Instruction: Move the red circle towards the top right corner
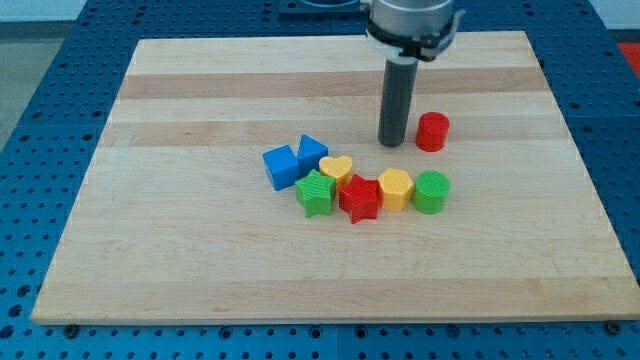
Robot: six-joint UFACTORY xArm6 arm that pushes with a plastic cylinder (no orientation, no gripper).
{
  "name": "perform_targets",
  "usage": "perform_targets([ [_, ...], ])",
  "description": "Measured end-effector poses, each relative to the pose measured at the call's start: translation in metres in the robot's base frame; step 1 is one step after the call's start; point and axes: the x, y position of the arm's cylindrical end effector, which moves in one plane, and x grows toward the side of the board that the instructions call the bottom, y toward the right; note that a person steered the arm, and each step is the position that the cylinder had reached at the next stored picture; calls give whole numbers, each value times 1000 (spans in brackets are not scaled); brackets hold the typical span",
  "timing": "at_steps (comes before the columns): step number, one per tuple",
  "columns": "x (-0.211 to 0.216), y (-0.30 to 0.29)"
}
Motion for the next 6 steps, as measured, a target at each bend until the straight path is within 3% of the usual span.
perform_targets([
  [2,15,66],
  [6,9,140],
])
